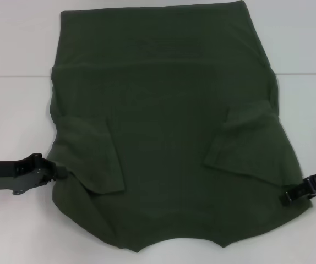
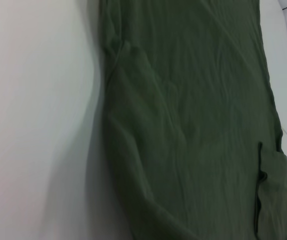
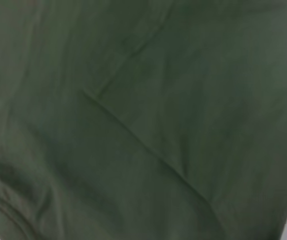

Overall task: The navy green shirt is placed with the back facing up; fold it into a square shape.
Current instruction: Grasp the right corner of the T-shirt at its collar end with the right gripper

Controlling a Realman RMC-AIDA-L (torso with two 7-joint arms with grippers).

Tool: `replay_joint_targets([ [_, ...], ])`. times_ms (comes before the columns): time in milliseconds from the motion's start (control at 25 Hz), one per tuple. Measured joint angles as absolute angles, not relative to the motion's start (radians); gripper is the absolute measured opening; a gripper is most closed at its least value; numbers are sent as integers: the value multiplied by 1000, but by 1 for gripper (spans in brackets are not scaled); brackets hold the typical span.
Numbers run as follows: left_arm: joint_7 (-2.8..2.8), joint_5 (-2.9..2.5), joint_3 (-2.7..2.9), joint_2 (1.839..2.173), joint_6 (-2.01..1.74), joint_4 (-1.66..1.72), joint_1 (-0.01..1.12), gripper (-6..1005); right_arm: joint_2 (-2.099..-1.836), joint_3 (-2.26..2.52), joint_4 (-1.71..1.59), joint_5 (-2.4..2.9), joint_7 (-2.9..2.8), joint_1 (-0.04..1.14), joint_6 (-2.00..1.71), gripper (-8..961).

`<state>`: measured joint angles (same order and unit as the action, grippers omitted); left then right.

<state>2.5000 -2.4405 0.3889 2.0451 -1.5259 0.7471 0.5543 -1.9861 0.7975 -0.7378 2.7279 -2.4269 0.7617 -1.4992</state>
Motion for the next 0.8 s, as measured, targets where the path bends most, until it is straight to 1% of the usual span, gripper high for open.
replay_joint_targets([
  [240, 2502, -2440, 390, 2046, -1528, 747, 558, 15, -1998, 799, -738, 2703, -2419, 776, -1506, 697],
  [760, 2504, -2439, 391, 2046, -1531, 747, 563, 16, -1993, 792, -746, 2687, -2430, 779, -1522, 658],
  [800, 2503, -2439, 391, 2046, -1532, 747, 563, 16, -1993, 792, -745, 2687, -2430, 779, -1522, 607],
])
